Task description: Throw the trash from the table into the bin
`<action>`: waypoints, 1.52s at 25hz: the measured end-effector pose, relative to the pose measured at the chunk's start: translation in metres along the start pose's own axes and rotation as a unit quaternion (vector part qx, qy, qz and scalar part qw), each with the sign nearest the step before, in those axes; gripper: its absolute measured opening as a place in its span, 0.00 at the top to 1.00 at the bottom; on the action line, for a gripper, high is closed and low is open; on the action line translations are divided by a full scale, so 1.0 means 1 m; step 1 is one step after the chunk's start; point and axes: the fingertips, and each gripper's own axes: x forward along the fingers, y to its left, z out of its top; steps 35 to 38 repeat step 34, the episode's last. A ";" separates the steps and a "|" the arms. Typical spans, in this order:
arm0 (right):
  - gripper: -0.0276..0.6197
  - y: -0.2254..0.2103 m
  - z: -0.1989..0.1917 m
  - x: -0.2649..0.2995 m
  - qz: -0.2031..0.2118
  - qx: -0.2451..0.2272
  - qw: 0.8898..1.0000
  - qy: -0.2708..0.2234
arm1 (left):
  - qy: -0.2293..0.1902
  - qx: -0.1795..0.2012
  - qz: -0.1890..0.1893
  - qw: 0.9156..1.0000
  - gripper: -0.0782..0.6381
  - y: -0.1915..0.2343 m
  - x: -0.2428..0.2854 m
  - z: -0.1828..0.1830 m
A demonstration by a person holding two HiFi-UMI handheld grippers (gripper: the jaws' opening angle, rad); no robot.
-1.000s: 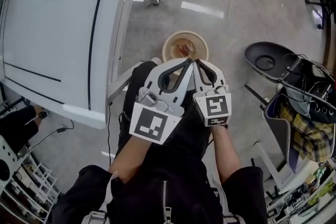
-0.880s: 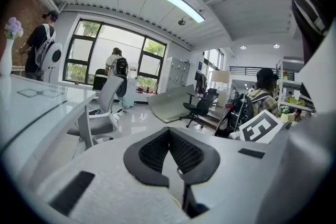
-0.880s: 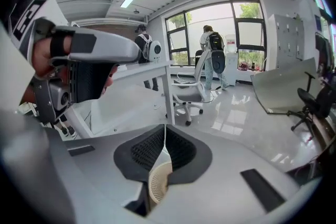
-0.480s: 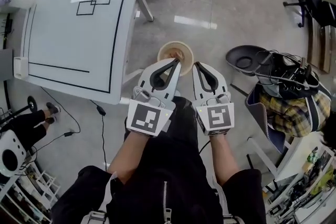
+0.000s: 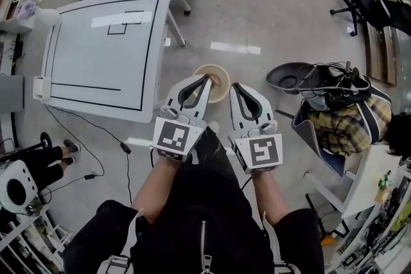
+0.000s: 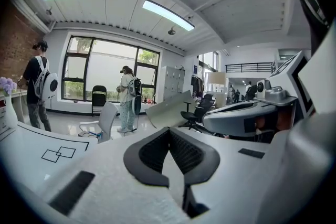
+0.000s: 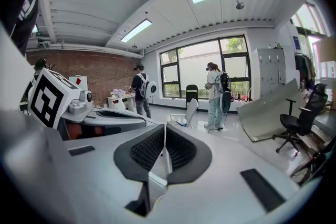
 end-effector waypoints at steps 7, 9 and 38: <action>0.94 0.026 0.005 -0.024 -0.022 0.017 0.999 -0.019 | -0.013 0.017 -0.021 1.000 0.88 0.001 -0.024 0.010; 0.94 0.038 0.008 -0.028 -0.023 0.018 0.999 -0.022 | -0.021 0.027 -0.026 0.999 0.88 0.003 -0.031 0.014; 0.94 0.114 0.018 -0.026 -0.001 -0.010 1.000 -0.009 | -0.042 0.042 -0.029 0.998 0.88 0.035 -0.076 0.031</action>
